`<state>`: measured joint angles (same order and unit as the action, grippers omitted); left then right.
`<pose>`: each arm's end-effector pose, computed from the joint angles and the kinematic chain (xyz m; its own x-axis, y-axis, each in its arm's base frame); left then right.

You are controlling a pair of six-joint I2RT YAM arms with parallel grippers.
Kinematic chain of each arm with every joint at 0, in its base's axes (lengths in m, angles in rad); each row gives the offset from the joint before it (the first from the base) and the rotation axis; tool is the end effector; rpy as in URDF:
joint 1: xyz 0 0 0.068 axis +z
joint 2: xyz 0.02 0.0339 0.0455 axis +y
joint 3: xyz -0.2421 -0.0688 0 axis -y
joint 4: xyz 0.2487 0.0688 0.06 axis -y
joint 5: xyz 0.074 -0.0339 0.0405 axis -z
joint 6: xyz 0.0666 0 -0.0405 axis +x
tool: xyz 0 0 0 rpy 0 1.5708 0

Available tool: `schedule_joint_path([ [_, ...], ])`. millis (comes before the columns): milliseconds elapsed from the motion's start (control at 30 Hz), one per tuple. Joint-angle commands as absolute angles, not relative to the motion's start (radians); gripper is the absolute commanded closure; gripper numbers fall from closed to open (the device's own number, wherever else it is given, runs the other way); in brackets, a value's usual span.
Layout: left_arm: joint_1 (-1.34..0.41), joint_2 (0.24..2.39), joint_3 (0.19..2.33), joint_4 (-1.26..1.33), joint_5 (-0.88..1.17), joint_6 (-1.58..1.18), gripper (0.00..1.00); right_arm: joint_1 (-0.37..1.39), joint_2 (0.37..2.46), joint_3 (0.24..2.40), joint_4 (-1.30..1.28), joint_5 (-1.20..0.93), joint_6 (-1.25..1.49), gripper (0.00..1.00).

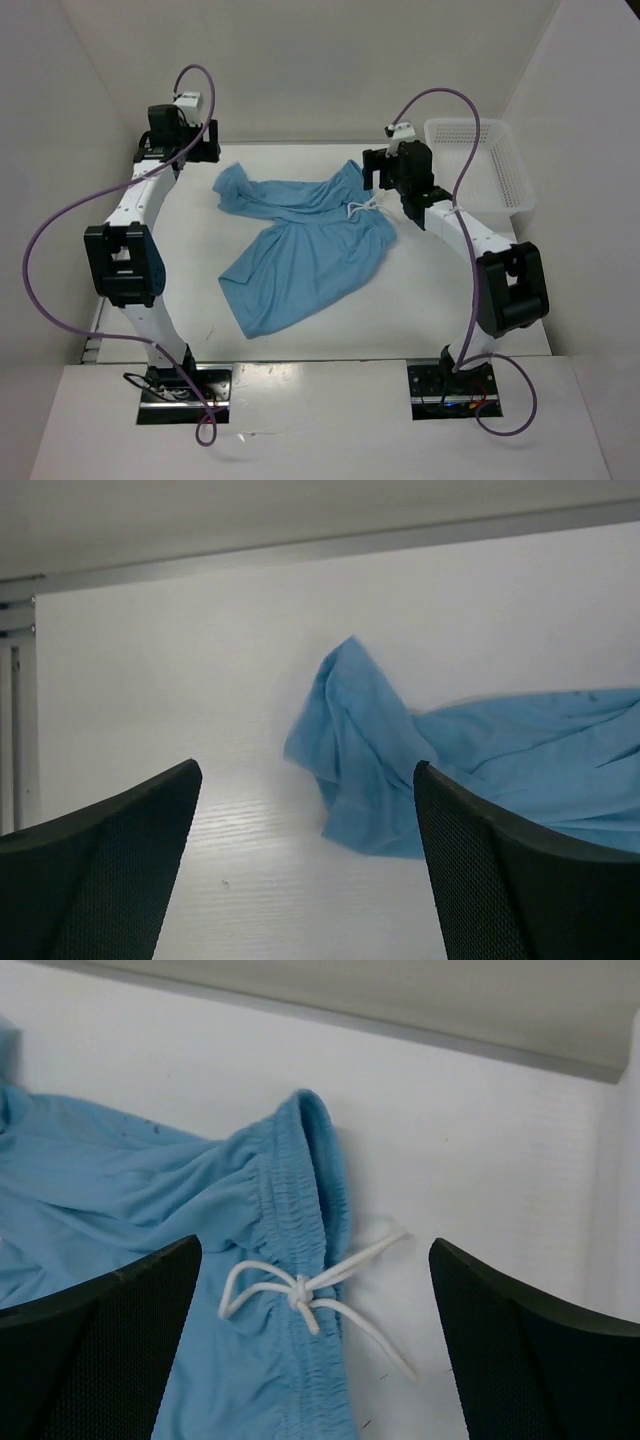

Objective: Fold and stack the shorts
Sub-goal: Flatten the shorts out

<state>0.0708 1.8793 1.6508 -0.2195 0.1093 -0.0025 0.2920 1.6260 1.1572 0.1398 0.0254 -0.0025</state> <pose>0.4750 0.0264 0.2855 -0.4321 -0.0331 -0.9012 0.0267 0.9984 -0.0495 0.3983 0.1180 0.2510 -0.3088 -0.0954 -0.9463 -0.2655 0.9640 -0.0106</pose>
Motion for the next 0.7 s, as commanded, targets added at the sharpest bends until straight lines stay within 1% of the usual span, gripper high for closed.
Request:
schedule_joint_path([
  [0, 0.022, 1.765, 1.680, -0.285, 0.130, 0.000, 0.07, 0.285, 1.545, 1.236, 0.186, 0.109, -0.031, 0.01],
  [133, -0.029, 1.585, 1.424, -0.388, 0.164, 0.000, 0.07, 0.285, 1.473, 1.204, -0.056, 0.120, -0.084, 0.01],
  [167, -0.043, 1.519, 1.367, -0.420, 0.164, 0.000, 0.09, 0.285, 1.459, 1.171, -0.096, 0.106, -0.095, 0.01],
  [200, -0.057, 1.491, 1.264, -0.451, 0.178, 0.000, 0.12, 0.285, 1.447, 1.157, -0.138, 0.095, -0.095, 0.01],
  [233, -0.093, 1.470, 1.214, -0.504, 0.187, 0.000, 0.16, 0.285, 1.447, 1.141, -0.199, 0.095, -0.083, 0.02],
  [267, -0.112, 1.439, 1.168, -0.517, 0.187, 0.000, 0.17, 0.285, 1.447, 1.105, -0.212, 0.084, -0.054, 0.03],
  [300, -0.129, 1.430, 1.123, -0.517, 0.187, 0.000, 0.19, 0.285, 1.447, 1.083, -0.212, 0.084, -0.040, 0.07],
  [333, -0.156, 1.430, 1.053, -0.517, 0.172, 0.000, 0.21, 0.285, 1.447, 1.063, -0.212, 0.084, -0.040, 0.07],
  [400, -0.166, 1.430, 1.005, -0.467, 0.146, 0.000, 0.22, 0.285, 1.468, 1.032, -0.170, 0.093, -0.020, 0.13],
  [467, -0.166, 1.430, 0.960, -0.437, 0.097, 0.000, 0.24, 0.285, 1.483, 1.022, -0.134, 0.123, -0.008, 0.16],
  [533, -0.166, 1.443, 0.950, -0.422, 0.083, 0.000, 0.24, 0.276, 1.496, 1.002, -0.120, 0.132, 0.004, 0.19],
  [667, -0.221, 1.483, 0.910, -0.384, 0.083, 0.000, 0.23, 0.276, 1.534, 0.969, -0.097, 0.141, 0.029, 0.19],
])
